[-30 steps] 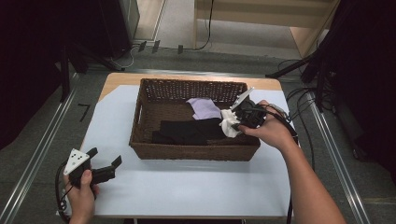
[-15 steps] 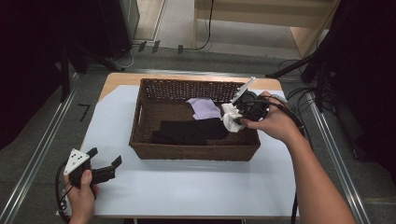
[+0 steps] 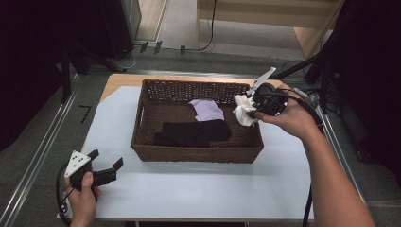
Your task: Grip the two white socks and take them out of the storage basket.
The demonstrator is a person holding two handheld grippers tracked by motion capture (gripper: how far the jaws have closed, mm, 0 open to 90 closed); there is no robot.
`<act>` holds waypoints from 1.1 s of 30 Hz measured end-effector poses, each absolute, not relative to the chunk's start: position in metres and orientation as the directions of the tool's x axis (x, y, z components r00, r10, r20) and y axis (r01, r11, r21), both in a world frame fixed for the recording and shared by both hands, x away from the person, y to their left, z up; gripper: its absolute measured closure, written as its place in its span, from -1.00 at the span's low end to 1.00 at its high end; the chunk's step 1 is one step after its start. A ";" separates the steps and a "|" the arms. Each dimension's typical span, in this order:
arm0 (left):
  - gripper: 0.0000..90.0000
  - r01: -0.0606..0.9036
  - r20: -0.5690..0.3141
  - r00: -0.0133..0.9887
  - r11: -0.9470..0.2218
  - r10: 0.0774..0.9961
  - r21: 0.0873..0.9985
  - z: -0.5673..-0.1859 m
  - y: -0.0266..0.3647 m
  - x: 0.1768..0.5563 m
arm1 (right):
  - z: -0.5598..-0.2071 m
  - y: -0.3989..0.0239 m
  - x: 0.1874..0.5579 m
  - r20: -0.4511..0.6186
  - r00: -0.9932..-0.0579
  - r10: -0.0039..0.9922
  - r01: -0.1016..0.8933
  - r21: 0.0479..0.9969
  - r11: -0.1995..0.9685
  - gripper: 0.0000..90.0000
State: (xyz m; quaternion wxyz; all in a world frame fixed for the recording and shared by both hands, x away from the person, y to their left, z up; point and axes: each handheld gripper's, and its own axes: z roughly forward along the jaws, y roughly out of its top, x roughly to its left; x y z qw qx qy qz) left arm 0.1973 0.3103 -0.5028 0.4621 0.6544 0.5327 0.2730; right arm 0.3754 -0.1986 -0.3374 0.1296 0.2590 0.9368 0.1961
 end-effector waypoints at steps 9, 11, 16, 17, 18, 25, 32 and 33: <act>-0.98 0.447 -0.136 0.280 -0.004 0.950 0.894 -0.503 0.310 0.197 | -0.321 -0.223 0.371 -0.158 -0.806 0.571 0.454 0.455 0.766 0.60; -0.98 0.447 -0.135 0.280 -0.004 0.951 0.895 -0.503 0.310 0.197 | -0.320 -0.229 0.371 -0.158 -0.800 0.578 0.461 0.455 0.762 0.60; -0.98 0.446 -0.135 0.279 -0.004 0.951 0.895 -0.503 0.310 0.197 | -0.322 -0.240 0.370 -0.170 -0.789 0.590 0.476 0.438 0.763 0.60; -0.98 0.447 -0.135 0.279 -0.004 0.951 0.895 -0.503 0.310 0.197 | -0.323 -0.242 0.370 -0.172 -0.785 0.596 0.482 0.435 0.760 0.60; -0.98 0.447 -0.134 0.279 -0.004 0.951 0.895 -0.503 0.310 0.197 | -0.324 -0.244 0.371 -0.170 -0.782 0.600 0.489 0.430 0.759 0.60; -0.98 0.445 -0.135 0.281 -0.004 0.950 0.896 -0.503 0.310 0.197 | -0.341 -0.258 0.374 -0.169 -0.757 0.631 0.534 0.396 0.747 0.60; -0.98 0.444 -0.132 0.281 -0.007 0.951 0.896 -0.503 0.310 0.197 | -0.369 -0.266 0.379 -0.182 -0.734 0.654 0.577 0.341 0.742 0.60; -0.98 0.444 -0.133 0.281 -0.006 0.950 0.896 -0.503 0.310 0.197 | -0.375 -0.266 0.380 -0.189 -0.735 0.651 0.579 0.326 0.748 0.60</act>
